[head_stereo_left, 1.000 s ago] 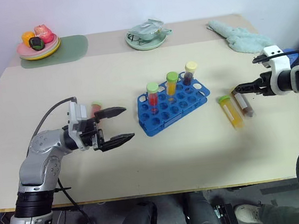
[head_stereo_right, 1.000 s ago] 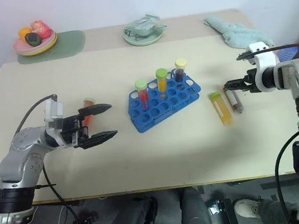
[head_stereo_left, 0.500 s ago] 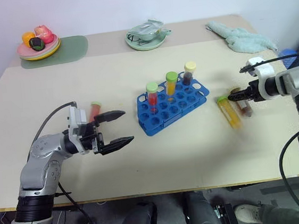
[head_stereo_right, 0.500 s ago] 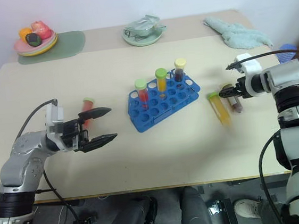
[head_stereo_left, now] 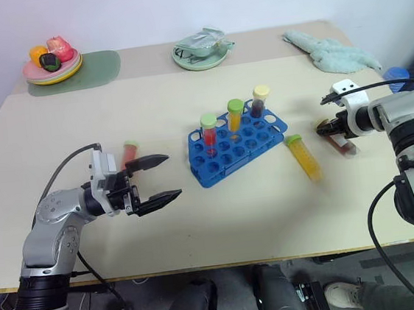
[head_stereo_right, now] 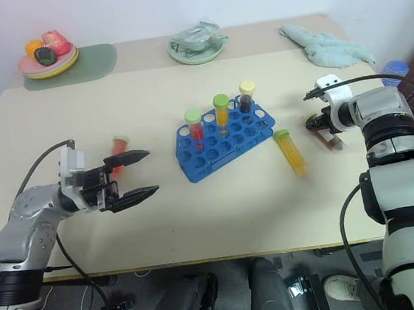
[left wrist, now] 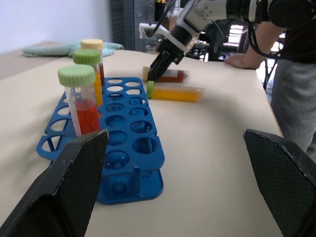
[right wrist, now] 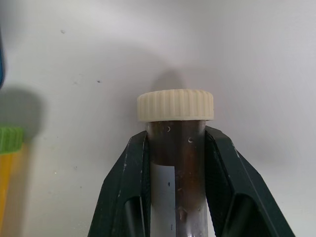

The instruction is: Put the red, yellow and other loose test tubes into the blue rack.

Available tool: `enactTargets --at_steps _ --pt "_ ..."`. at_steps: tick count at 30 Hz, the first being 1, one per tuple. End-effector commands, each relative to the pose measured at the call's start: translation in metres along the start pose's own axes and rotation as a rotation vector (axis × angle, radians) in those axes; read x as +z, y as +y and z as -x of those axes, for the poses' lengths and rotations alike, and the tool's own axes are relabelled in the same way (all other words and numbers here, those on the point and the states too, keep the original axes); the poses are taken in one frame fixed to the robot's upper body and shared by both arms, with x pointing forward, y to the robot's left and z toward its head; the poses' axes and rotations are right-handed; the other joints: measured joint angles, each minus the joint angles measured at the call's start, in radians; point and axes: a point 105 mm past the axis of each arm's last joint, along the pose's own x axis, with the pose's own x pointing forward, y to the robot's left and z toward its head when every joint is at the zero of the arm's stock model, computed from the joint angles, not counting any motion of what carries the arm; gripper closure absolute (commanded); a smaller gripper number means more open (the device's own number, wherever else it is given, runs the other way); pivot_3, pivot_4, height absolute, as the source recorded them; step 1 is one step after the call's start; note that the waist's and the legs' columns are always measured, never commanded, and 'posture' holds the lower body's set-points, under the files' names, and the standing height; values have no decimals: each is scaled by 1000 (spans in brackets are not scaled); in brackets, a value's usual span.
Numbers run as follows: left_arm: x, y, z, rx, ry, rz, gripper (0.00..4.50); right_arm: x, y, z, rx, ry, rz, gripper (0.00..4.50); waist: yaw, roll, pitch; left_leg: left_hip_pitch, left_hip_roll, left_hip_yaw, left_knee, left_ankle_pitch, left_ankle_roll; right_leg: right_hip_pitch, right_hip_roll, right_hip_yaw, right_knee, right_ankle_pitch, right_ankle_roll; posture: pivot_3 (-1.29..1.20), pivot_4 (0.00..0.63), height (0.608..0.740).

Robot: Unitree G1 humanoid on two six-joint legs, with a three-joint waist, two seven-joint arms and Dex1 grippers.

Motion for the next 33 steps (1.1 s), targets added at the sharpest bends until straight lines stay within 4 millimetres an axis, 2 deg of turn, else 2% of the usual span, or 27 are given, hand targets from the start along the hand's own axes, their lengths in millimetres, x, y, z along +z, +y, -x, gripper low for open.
enactTargets --at_steps 1,4,6,8,10,13,16,19,23,33 --pt "12 3 3 24 -8 -67 0 27 3 22 24 -127 38 3649 0 0 0 0 0 0 0 0 0 0 0 0 0 0 0 0 150 740" --pt "11 5 5 49 -8 -66 0 50 25 46 114 -280 42 3649 4 0 0 -2 0 0 0 0 0 -3 0 0 1 0 0 0 150 740" --pt "6 8 6 70 -3 -61 0 66 52 65 206 -427 37 3649 5 0 0 -3 0 0 -1 0 0 -4 0 0 1 0 0 0 150 740" --pt "1 9 8 82 11 -61 0 72 73 80 262 -550 51 3649 4 0 0 -3 0 0 -1 0 0 -5 0 1 2 0 0 0 150 740" --pt "-1 14 9 112 10 -64 0 73 101 86 330 -701 77 3649 6 -2 -1 -3 1 1 -1 0 0 -5 0 1 3 0 0 0 150 740" --pt "-2 19 10 131 6 -70 0 74 126 94 368 -882 97 3649 6 -3 -2 -1 1 2 0 0 -1 -3 0 1 5 0 0 0 150 740" --pt "-2 24 7 141 -4 -69 0 79 157 91 477 -1127 14 3649 5 -2 -1 0 1 2 2 1 -1 -2 0 2 6 3 0 0 150 740" --pt "-1 25 5 146 -13 -67 0 84 162 82 398 -1236 -31 3649 1 -2 -1 1 0 3 2 2 -3 -3 1 3 8 3 -1 0 150 740" --pt "0 26 5 152 -13 -65 0 86 158 66 280 -1322 -52 3649 -7 -2 -2 1 0 3 2 2 -3 -4 3 3 10 3 -1 0 150 740" --pt "2 24 11 186 -11 -59 0 77 141 39 117 -1400 -96 3649 -28 -2 -1 1 2 3 0 4 -7 -7 6 4 11 5 -3 0 150 740"
